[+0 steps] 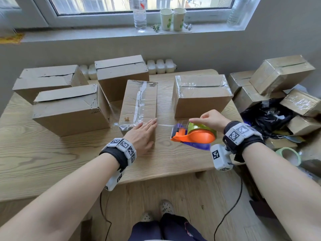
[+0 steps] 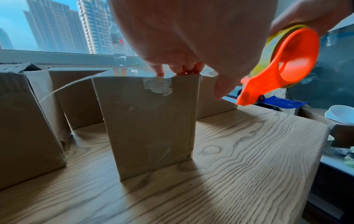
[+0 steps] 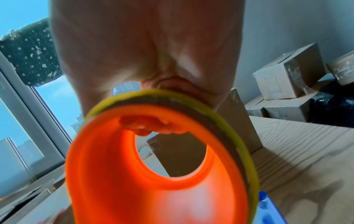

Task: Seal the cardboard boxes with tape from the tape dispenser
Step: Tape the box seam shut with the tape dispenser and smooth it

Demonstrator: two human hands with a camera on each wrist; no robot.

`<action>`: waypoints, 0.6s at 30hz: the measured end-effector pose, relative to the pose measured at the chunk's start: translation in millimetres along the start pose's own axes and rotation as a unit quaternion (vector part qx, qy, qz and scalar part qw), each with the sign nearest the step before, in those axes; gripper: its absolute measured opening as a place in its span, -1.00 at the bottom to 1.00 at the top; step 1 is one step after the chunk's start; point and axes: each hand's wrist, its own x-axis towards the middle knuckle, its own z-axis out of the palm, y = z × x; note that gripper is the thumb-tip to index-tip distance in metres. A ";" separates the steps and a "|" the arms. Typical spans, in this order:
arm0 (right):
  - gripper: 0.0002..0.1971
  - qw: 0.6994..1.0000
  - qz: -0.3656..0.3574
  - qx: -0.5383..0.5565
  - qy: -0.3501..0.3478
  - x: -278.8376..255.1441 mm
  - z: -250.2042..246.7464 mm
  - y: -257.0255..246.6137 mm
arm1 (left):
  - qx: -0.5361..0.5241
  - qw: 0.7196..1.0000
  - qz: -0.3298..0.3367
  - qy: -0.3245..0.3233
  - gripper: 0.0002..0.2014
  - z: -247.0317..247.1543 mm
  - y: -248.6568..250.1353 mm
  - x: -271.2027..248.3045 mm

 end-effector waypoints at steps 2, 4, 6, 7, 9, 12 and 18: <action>-0.46 0.999 -0.005 0.029 0.016 -1.6 3.1 -3.9 | -0.018 1.000 0.006 0.003 -0.25 0.6 -2.1 0.2; -0.44 0.998 -0.011 0.051 0.027 -3.6 6.2 -9.3 | -0.026 1.000 0.009 0.009 -0.23 1.4 -3.8 -0.5; -0.42 0.998 -0.017 0.052 0.033 -4.5 7.3 -12.4 | -0.030 0.999 0.012 0.014 -0.20 3.3 -4.8 -0.9; -0.42 0.998 -0.018 0.054 0.034 -4.3 6.6 -13.0 | -0.030 0.999 0.014 0.017 -0.19 4.5 -5.0 -1.0; -0.43 0.997 -0.017 0.068 0.031 -2.4 3.1 -10.8 | -0.024 0.999 0.017 0.019 -0.17 6.3 -5.6 -0.8; -0.57 0.999 -0.007 0.028 0.024 -2.8 -2.9 -5.7 | -0.012 1.000 0.019 0.018 -0.17 9.5 -7.7 -1.1; -0.43 0.996 0.023 -0.053 0.070 -9.8 -5.8 9.1 | -0.005 0.999 0.025 0.024 -0.20 8.5 -7.7 -1.5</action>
